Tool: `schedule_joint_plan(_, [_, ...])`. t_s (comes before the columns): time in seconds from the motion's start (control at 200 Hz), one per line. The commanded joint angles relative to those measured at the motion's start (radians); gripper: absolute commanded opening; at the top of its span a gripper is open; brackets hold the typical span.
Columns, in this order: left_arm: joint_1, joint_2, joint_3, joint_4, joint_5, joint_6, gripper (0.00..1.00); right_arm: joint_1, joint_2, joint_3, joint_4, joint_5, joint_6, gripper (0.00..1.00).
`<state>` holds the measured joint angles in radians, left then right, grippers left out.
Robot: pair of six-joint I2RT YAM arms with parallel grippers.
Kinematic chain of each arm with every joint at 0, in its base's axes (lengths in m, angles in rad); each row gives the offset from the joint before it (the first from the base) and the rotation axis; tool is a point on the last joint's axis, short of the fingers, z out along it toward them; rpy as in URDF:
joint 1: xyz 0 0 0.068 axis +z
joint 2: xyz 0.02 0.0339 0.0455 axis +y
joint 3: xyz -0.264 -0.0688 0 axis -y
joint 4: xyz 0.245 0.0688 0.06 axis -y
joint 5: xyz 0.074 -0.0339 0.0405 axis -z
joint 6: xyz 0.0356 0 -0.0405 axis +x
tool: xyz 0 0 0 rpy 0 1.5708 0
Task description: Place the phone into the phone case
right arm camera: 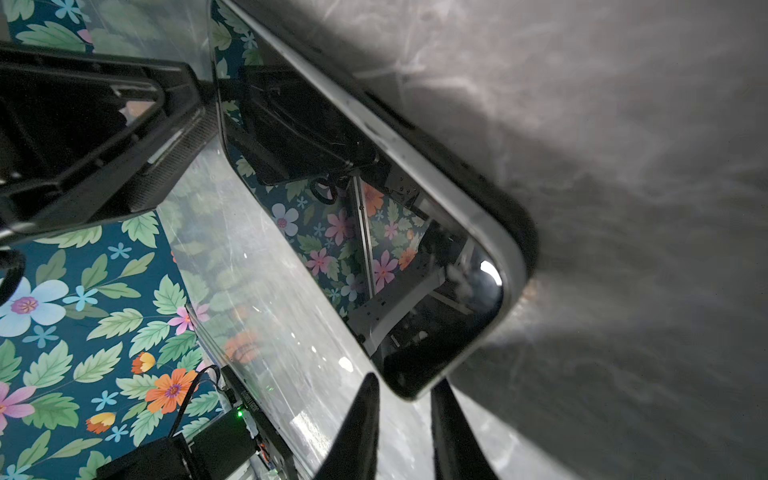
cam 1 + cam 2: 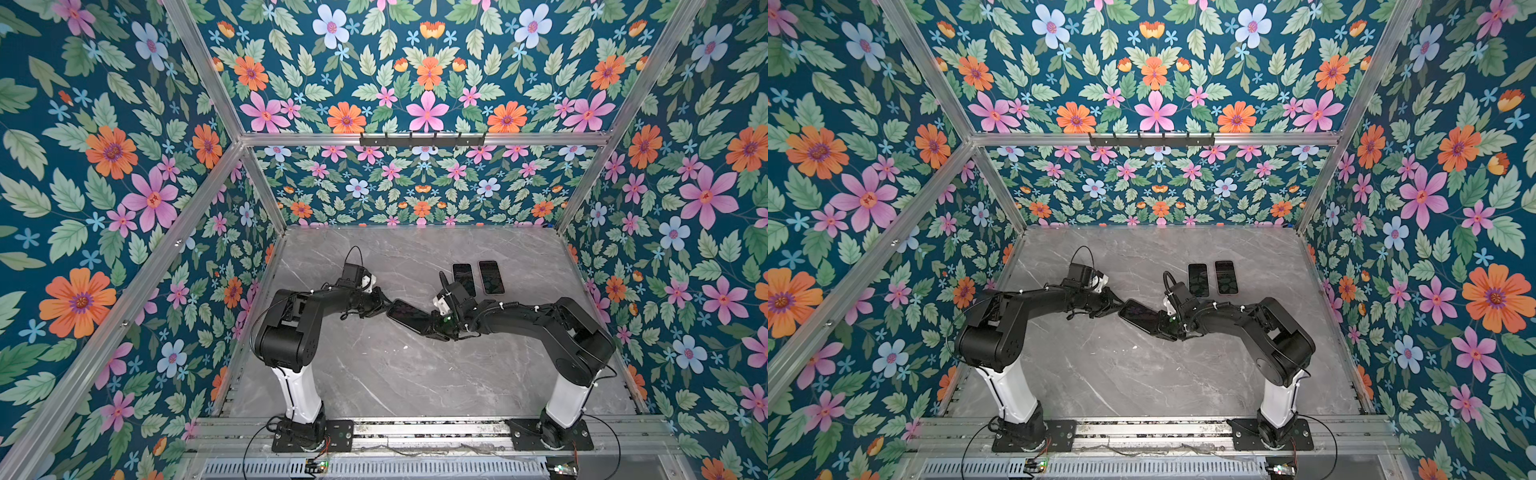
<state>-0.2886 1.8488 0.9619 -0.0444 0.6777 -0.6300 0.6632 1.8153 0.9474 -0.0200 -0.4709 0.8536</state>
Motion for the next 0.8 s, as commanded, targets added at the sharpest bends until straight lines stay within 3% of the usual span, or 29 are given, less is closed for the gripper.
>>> schedule_joint_plan(0.0, [-0.006,-0.006,-0.006,-0.008,0.044,-0.011,0.26,0.010,0.010,0.014,0.059,-0.012,-0.013,0.23])
schedule_joint_plan(0.345, [-0.010,-0.020,-0.014,-0.024,0.031,-0.005,0.26,0.021,0.014,0.031,0.045,-0.013,-0.018,0.22])
schedule_joint_plan(0.64, [0.015,-0.036,0.082,-0.165,-0.082,0.065,0.30,0.019,-0.183,0.051,-0.251,0.093,-0.158,0.34])
schedule_joint_plan(0.8, [-0.026,0.005,0.173,-0.196,-0.106,0.078,0.36,-0.010,-0.180,0.083,-0.293,0.112,-0.213,0.36])
